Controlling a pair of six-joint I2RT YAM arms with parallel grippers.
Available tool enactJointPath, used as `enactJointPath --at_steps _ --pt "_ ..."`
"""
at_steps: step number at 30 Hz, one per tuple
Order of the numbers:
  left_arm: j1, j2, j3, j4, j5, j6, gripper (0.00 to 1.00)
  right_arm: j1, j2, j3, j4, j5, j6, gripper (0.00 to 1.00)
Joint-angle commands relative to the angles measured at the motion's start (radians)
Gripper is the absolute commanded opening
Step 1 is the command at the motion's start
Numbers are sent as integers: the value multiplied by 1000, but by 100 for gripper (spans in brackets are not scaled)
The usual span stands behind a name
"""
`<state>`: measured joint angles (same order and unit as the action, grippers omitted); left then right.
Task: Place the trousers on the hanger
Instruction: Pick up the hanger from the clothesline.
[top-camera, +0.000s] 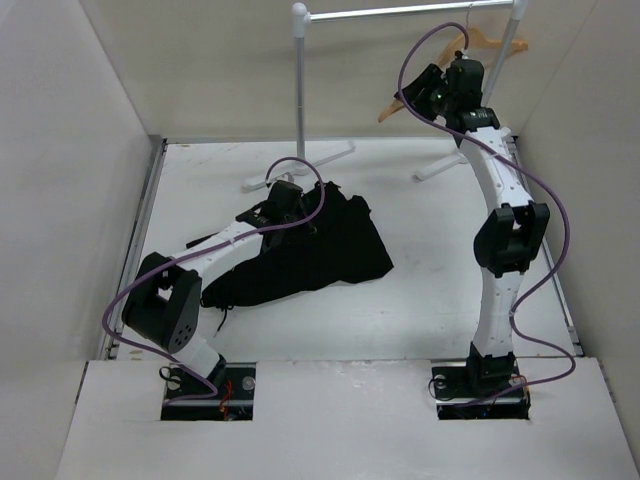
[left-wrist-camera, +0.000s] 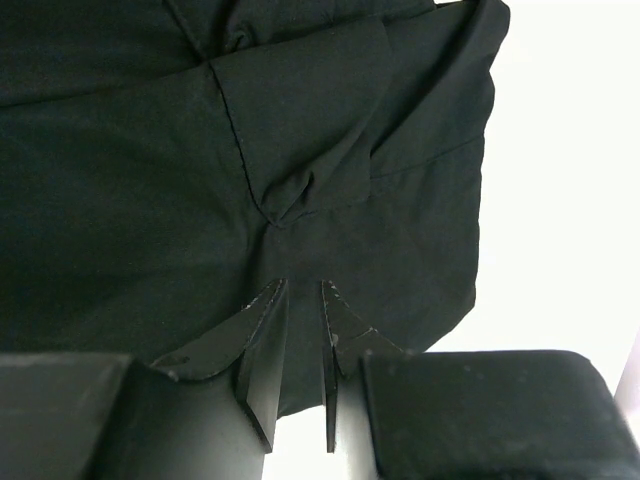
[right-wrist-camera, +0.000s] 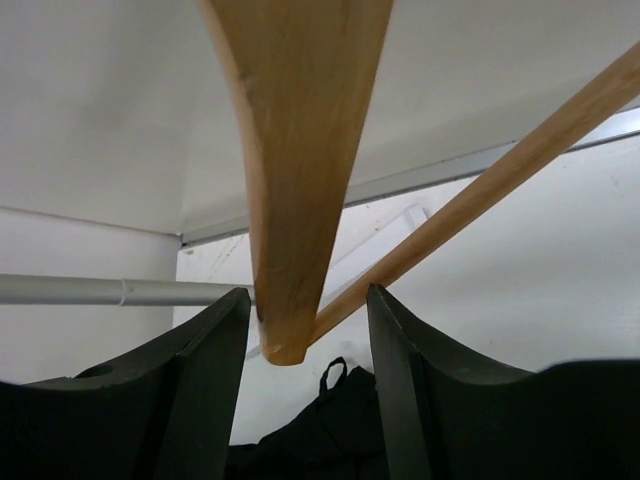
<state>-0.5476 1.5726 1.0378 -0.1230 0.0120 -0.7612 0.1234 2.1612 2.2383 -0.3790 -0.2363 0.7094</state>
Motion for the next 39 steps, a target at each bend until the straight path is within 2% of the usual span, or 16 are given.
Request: enactJointPath --at_steps 1,16,20,27,35,39 --pt "7 -16 -9 19 6 -6 16 -3 -12 34 120 -52 19 55" --pt "7 -32 -16 22 0 -15 16 11 -44 1 184 -80 25 21" --pt "10 -39 -13 20 -1 -16 17 20 -93 -6 189 -101 15 19" --pt "27 -55 18 17 6 -16 17 60 -224 -114 213 -123 -24 18" --pt "48 -91 82 2 26 -15 18 80 -346 -314 258 -129 -25 17" --pt "64 -105 181 -35 55 -7 20 80 -417 -426 290 -130 -25 17"
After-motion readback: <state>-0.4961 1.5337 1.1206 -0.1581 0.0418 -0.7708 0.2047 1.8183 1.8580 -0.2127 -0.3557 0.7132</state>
